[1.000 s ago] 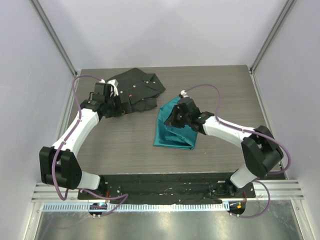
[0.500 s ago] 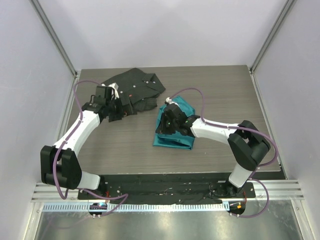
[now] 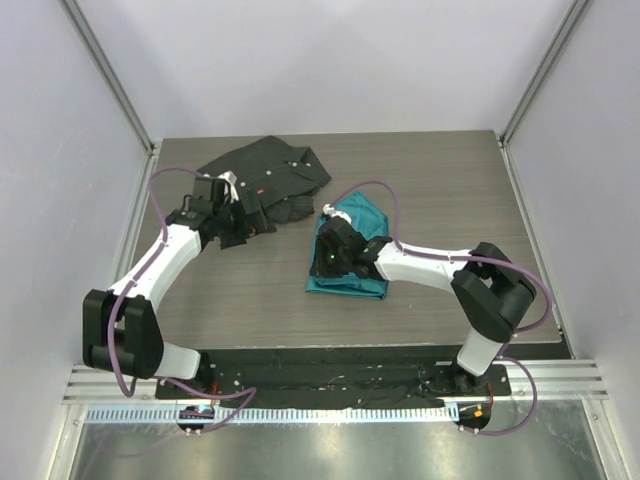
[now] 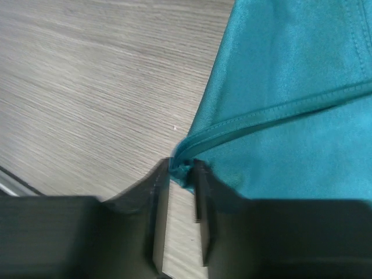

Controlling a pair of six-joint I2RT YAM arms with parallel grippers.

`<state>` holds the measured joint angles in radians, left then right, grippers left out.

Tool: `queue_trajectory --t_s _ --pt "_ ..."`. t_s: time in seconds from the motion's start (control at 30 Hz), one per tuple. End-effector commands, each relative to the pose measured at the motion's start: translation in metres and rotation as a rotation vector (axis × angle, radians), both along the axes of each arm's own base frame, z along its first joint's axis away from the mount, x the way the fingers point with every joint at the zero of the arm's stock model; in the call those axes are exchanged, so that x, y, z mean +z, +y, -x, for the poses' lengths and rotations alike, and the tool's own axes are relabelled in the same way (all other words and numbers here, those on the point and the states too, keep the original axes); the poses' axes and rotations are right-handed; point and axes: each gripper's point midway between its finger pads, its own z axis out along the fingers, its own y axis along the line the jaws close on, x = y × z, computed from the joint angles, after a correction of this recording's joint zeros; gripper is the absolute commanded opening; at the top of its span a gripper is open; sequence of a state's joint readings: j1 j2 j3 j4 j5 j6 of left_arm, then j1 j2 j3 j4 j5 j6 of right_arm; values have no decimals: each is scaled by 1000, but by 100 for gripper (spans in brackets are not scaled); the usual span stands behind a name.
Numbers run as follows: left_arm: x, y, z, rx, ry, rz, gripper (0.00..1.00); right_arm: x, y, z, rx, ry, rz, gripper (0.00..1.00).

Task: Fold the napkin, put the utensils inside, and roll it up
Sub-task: Fold the napkin

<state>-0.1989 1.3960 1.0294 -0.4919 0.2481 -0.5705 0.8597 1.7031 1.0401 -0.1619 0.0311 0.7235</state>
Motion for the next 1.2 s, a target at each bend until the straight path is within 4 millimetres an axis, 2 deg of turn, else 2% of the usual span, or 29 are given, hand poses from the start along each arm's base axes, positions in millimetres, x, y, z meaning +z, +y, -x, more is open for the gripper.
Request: queue_trajectory --t_s 0.0,0.07,0.17,0.3,0.4,0.43,0.53,0.57,0.63,0.67,0.7,0.77,0.8,0.87,0.97,1.17 --pt "-5 -9 -2 1 0 50 100 17 17 -9 78 -75 -23 36" --pt "-17 -8 3 12 31 47 100 25 23 -3 129 -84 -61 41" --pt "-33 -11 16 42 64 69 100 42 20 3 161 -142 -105 51" --pt "-37 -23 23 54 37 131 100 78 7 8 175 -237 -140 61" --pt "-39 -35 30 38 35 134 100 80 -15 2 117 -278 -81 66" --pt "-40 -45 32 19 33 143 100 85 -23 2 103 -290 -72 67" --pt "-46 -64 37 -12 43 177 100 76 -50 -6 24 -285 -23 67" --pt "-50 -73 41 -37 53 184 100 68 -60 -5 1 -266 -10 67" --pt "-54 -81 42 -46 62 192 100 65 -81 -11 -74 -249 -3 67" --pt "-60 -85 45 -52 83 192 100 55 -90 -8 -100 -218 0 67" --pt "-62 -86 45 -50 85 191 99 50 -105 -14 -150 -202 8 67" --pt "-67 -93 46 -53 90 201 96 36 -130 -11 -239 -156 24 67" --pt "-68 -96 47 -55 93 203 95 28 -153 -15 -313 -126 51 67" --pt "-74 -102 51 -65 114 197 91 15 -173 -5 -370 -80 42 67" --pt "-79 -104 53 -54 124 187 89 8 -188 7 -403 -55 14 67" --pt "-87 -104 57 -38 149 177 87 -6 -188 29 -405 19 -26 67"
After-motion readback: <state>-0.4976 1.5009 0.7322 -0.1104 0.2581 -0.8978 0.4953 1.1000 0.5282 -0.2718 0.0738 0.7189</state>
